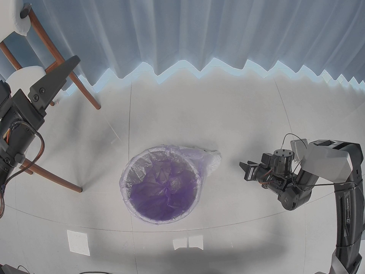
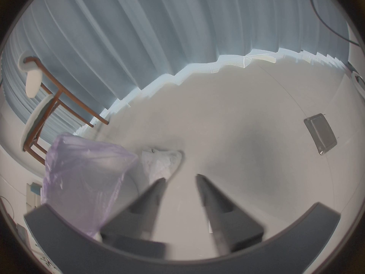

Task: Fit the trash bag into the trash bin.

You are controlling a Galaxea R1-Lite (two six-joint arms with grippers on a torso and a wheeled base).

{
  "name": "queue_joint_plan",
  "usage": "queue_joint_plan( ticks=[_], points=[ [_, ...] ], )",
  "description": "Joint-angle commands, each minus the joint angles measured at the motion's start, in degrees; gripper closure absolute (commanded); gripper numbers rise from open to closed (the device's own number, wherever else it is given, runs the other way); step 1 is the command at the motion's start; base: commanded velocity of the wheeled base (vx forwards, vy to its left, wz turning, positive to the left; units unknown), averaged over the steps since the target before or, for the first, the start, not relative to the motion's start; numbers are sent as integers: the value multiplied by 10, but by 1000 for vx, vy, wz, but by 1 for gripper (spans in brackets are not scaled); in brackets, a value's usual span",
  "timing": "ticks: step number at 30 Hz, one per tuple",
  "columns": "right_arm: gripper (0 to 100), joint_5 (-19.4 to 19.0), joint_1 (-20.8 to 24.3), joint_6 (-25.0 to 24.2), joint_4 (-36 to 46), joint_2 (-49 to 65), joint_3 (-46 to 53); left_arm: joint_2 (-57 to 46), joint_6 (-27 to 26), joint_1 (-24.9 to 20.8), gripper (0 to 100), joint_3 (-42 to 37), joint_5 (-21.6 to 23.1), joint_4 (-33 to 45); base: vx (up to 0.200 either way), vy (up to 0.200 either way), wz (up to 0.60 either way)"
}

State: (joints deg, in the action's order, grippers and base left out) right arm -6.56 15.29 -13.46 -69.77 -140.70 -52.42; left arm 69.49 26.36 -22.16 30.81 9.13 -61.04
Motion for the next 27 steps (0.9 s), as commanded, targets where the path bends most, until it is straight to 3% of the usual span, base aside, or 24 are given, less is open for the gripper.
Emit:
queue_joint_plan(
  ticks=[1, 4, 9, 18, 27],
  points=[
    [0, 0, 14, -34, -4, -12, -30, -1, 0, -1, 0, -1, 0, 0, 0, 0, 0],
    [0, 0, 30, -71, 8, -32, -66, 0, 0, 0, 0, -1, 0, 0, 0, 0, 0],
    [0, 0, 41, -70, 47, -85, -156, 2, 0, 4, 0, -1, 0, 0, 0, 0, 0],
    [0, 1, 45, -66, 191, -142, -319, 9, 0, 5, 0, -2, 0, 0, 0, 0, 0],
    [0, 11, 64, -53, 268, -208, -447, 11, 0, 5, 0, -6, 1, 0, 0, 0, 0]
  ],
)
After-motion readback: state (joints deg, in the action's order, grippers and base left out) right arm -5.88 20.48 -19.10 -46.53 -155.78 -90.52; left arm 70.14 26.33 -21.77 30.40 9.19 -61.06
